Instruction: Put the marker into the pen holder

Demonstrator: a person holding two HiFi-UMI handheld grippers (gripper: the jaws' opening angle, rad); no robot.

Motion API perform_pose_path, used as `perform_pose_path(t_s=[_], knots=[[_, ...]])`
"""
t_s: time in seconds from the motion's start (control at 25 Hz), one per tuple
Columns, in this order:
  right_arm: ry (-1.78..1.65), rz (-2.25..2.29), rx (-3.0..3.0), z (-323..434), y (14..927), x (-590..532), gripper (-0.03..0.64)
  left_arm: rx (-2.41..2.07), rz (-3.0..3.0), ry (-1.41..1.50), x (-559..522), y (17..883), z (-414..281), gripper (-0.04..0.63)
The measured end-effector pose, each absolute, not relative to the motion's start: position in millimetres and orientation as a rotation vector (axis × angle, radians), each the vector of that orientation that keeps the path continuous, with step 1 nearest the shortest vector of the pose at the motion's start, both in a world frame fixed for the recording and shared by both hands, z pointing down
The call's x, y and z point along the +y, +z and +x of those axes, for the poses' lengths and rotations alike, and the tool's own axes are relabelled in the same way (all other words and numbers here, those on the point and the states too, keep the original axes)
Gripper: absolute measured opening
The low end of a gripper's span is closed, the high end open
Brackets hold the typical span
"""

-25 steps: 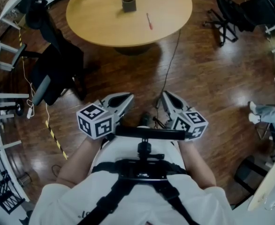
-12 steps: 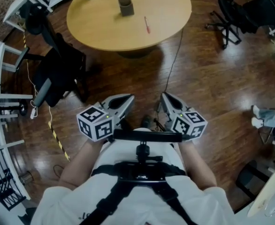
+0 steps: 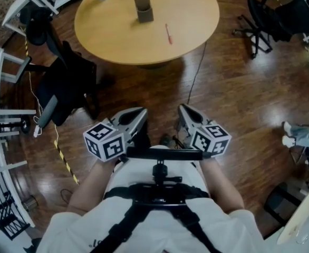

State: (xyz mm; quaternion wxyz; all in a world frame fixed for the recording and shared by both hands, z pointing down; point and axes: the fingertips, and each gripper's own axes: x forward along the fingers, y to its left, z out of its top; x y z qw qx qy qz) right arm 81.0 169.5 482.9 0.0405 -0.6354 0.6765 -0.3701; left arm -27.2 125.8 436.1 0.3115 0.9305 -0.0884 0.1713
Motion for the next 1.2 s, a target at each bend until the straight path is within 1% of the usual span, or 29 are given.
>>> perform_pose_path(t_s=[0.52, 0.92, 1.2], knots=[[-1.117, -2.095, 2.025, 101, 473, 34, 0.02, -0.105, 2.462, 0.431, -19, 422, -2, -0.003], [-1.149, -2.173, 1.987, 102, 469, -48, 0.02, -0.114, 2.469, 0.466, -103, 425, -33, -0.003], [-1.145, -2.281, 1.916, 119, 465, -68, 0.02, -0.068, 2.452, 0.45, -127, 428, -36, -0.003]])
